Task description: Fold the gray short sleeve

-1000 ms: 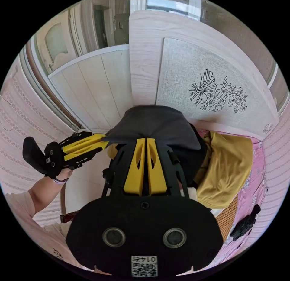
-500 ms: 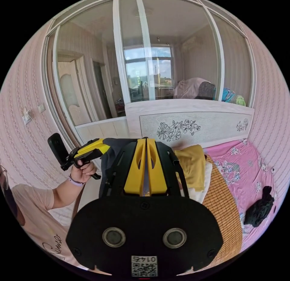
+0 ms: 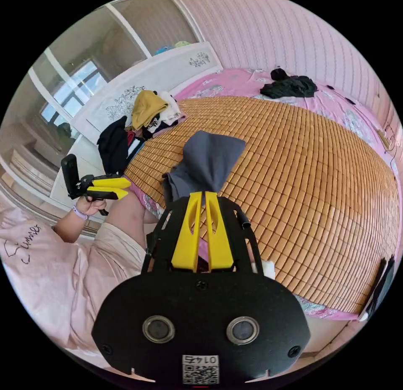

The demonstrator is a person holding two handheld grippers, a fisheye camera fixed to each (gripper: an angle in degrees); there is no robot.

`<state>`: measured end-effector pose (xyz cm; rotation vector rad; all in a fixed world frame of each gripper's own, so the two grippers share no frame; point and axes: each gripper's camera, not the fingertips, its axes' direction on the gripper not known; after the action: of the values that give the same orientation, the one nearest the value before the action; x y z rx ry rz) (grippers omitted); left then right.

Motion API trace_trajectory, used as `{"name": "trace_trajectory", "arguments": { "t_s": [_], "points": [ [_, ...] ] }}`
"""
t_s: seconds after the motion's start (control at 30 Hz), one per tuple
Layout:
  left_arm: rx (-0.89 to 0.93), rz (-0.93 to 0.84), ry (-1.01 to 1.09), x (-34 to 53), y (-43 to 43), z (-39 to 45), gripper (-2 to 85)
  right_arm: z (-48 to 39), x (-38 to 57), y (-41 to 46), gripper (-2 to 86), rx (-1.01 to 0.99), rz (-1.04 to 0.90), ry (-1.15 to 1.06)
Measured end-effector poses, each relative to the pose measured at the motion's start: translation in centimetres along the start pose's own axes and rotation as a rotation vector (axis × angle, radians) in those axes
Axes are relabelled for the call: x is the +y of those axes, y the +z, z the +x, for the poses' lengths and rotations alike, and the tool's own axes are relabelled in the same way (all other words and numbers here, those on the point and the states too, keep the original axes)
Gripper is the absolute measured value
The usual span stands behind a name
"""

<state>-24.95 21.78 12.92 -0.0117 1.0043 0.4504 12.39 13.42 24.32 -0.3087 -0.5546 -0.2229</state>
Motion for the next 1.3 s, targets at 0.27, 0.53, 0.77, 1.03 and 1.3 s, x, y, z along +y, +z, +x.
{"name": "trace_trajectory", "arguments": {
  "t_s": [0.27,0.53,0.77,1.03,1.3],
  "points": [
    [-0.259,-0.139,-0.179,-1.4,4.4,-7.2,6.4,-2.9,-3.5,6.7,6.0,0.009,-0.115,-0.191],
    [-0.326,-0.215,-0.167,-6.7,10.0,-12.0,7.8,-10.1,-12.5,16.1,7.1,0.073,-0.2,-0.485],
    [-0.277,-0.195,-0.155,-8.0,11.1,-13.0,8.3,-7.7,-13.7,17.1,2.1,0.142,-0.239,-0.402],
    [-0.29,-0.186,-0.027,-9.7,13.5,-10.6,10.2,3.8,-7.8,3.8,0.9,-0.212,0.121,0.022],
    [-0.359,-0.261,-0.053,-10.6,16.4,-11.0,10.8,12.2,0.6,0.3,2.1,0.103,0.018,0.364]
  ]
}}
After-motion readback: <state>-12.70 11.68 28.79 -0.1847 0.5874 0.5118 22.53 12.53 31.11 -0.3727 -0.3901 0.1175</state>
